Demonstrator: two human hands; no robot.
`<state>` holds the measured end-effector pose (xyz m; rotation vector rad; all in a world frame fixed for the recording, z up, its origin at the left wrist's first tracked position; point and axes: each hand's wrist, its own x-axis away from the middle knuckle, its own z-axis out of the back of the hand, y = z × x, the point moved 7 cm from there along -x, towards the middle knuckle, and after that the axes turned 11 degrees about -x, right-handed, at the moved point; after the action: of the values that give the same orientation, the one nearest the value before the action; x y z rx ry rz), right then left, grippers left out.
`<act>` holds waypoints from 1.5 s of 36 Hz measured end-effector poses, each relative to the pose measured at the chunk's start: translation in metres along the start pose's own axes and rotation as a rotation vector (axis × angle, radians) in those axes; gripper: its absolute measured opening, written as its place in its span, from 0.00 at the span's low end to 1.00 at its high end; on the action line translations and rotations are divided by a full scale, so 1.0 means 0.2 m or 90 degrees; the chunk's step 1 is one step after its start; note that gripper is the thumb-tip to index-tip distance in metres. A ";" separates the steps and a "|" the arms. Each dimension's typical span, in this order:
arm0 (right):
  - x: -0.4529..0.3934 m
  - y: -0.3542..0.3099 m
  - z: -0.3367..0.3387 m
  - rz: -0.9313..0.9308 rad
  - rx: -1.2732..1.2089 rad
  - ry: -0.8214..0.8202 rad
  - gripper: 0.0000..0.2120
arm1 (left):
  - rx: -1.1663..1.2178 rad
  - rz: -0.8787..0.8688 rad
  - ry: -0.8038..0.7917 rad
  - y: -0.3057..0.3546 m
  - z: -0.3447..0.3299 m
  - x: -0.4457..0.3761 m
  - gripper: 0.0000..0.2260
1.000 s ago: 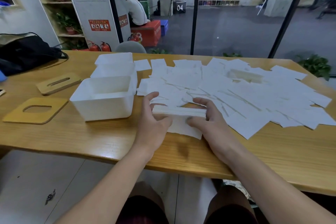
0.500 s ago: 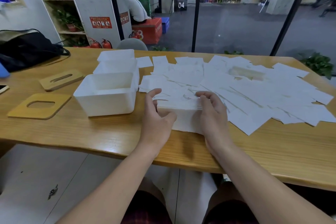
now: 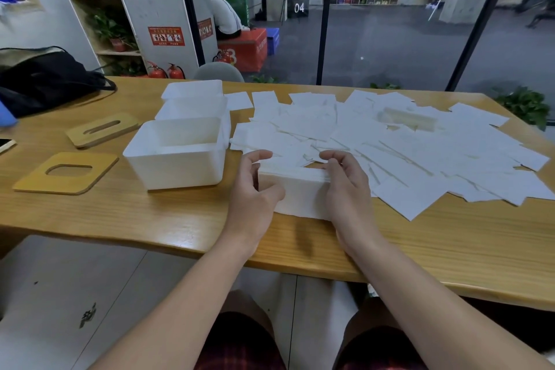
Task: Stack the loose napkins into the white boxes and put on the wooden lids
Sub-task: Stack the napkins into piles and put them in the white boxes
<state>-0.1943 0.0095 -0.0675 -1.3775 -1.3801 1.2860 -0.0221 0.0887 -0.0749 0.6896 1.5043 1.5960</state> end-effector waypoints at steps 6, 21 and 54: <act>0.02 -0.06 0.00 -0.013 -0.001 -0.099 0.14 | -0.056 -0.009 0.011 0.01 0.00 0.00 0.28; 0.06 -0.11 0.11 0.110 0.214 -0.336 0.09 | -0.146 -0.057 -0.078 0.02 0.08 -0.02 0.20; 0.08 -0.26 -0.39 0.051 0.168 -0.399 0.03 | -0.282 0.006 -0.095 0.22 0.77 -0.02 0.16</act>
<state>-0.1305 0.0396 -0.0045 -0.8866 -1.4842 1.9829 0.1002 0.1705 -0.0105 0.5470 0.9928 1.7628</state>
